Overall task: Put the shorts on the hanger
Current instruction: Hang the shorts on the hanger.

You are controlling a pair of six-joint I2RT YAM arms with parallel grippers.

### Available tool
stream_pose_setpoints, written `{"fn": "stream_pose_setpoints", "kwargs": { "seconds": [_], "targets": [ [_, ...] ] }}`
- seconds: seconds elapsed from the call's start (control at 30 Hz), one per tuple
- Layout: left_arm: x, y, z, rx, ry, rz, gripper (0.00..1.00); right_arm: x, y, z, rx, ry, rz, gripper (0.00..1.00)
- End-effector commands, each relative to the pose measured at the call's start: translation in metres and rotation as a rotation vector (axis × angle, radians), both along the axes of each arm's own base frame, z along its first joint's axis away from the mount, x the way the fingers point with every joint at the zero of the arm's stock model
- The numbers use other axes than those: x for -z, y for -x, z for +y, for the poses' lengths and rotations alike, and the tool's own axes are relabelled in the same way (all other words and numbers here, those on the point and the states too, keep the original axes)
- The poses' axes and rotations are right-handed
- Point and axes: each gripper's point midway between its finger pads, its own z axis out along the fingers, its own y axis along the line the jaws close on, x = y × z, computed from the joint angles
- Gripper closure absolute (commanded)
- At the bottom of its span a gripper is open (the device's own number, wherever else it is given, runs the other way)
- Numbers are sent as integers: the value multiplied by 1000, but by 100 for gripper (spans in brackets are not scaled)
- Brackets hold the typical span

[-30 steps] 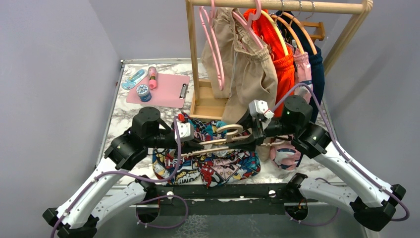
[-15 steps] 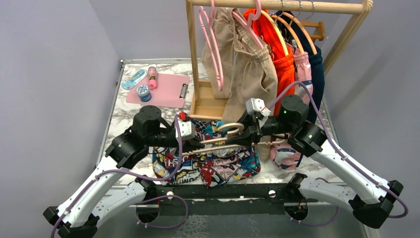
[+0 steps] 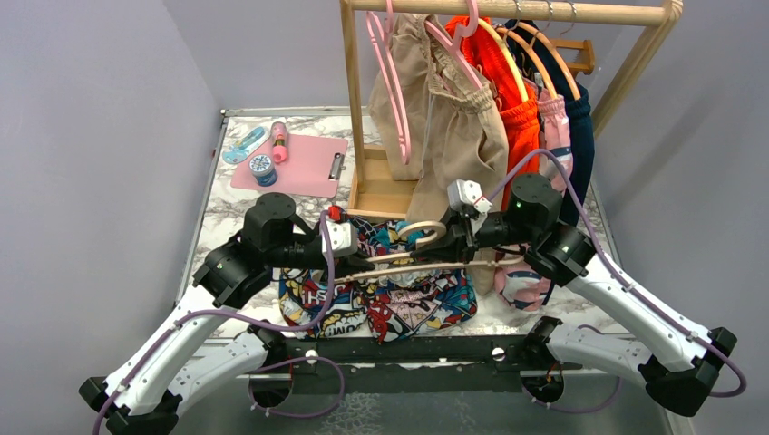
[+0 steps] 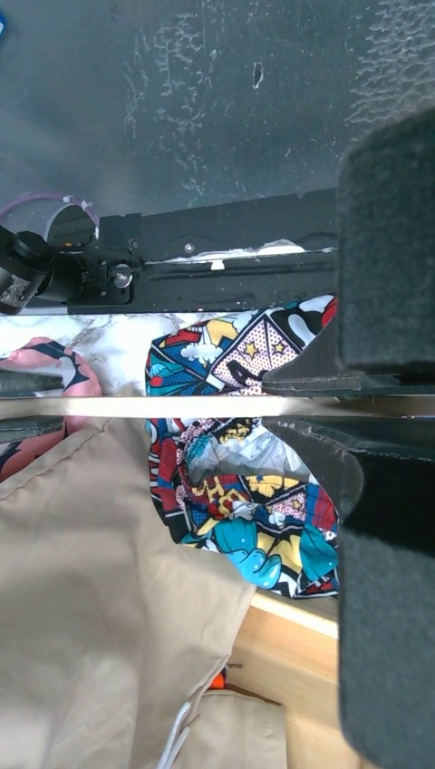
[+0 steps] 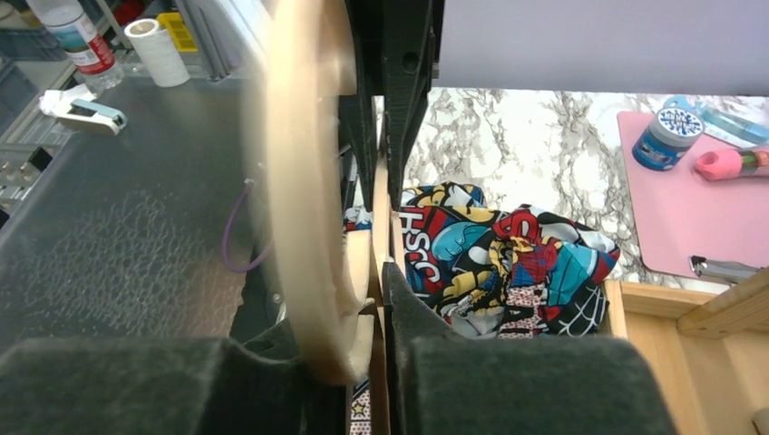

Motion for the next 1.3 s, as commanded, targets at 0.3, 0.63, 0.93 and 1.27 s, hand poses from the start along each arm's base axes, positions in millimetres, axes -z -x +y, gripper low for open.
{"fn": "stream_pose_setpoints", "kwargs": {
  "seconds": [0.3, 0.63, 0.93, 1.27],
  "targets": [
    [-14, -21, 9, -148, 56, -119, 30, -2, -14, -6, 153, -17, 44, 99],
    [-15, -66, 72, -750, 308, -6, 1, -6, -29, -33, 410, -123, 153, 99],
    [27, -99, 125, -1274, 352, 323, 1, 12, -44, -36, 516, -117, 251, 99],
    [111, -107, 118, -1486, 21, 593, 1, 26, -83, -47, 778, -82, 412, 99]
  ]
}}
